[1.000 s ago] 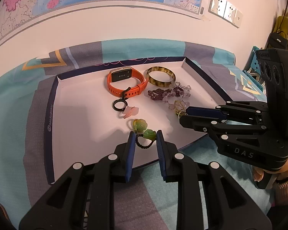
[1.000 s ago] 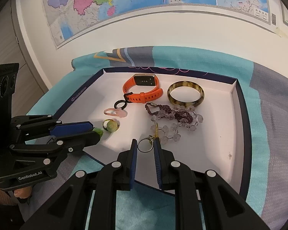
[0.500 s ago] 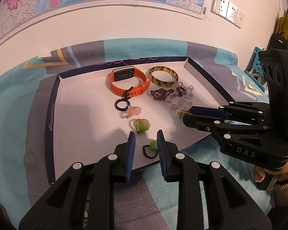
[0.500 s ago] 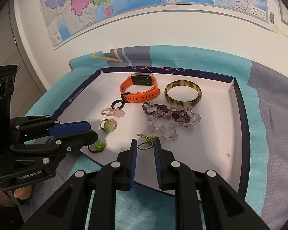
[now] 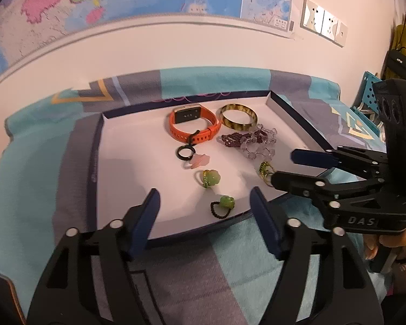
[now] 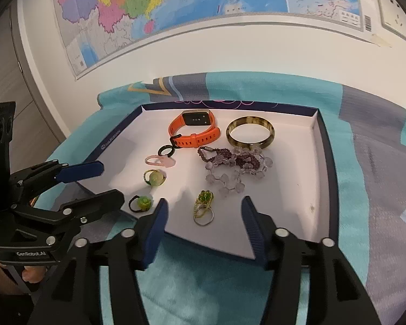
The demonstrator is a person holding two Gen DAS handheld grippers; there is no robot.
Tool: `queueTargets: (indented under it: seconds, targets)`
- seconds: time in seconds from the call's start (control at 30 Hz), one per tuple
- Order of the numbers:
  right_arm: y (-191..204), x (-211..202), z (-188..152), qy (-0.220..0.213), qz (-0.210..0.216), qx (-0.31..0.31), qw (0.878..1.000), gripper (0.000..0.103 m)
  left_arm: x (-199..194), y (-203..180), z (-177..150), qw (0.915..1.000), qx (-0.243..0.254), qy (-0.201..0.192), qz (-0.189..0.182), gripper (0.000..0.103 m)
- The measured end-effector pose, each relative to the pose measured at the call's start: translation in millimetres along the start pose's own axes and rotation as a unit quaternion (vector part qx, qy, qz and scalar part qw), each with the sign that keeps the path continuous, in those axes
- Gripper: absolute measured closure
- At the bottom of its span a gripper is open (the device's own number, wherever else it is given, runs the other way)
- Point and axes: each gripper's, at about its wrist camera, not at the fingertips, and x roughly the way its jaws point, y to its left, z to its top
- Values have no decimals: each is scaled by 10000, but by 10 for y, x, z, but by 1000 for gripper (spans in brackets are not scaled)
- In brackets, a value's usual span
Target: Organize jewelry
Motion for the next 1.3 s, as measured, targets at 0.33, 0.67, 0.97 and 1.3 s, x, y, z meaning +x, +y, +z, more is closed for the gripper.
queueTargets:
  seconds: [0.33, 0.67, 0.97, 1.3]
  targets:
    - [-30, -266, -118, -202, -68, 92, 9997, 23, -244, -37, -130, 9995, -21, -207, 234, 6]
    - [60, -424, -238, -389, -240, 19, 9990, 7, -385, -11, -215, 9983, -192, -274, 468, 6]
    - [157, -468, -330, -379, -337, -72, 9987, 7, -456, 23, -301, 9965, -346, -274, 706, 6]
    - [237, -494, -415, -360, -451, -55, 9983, 7, -570, -8, -340, 9952, -431, -358, 802, 6]
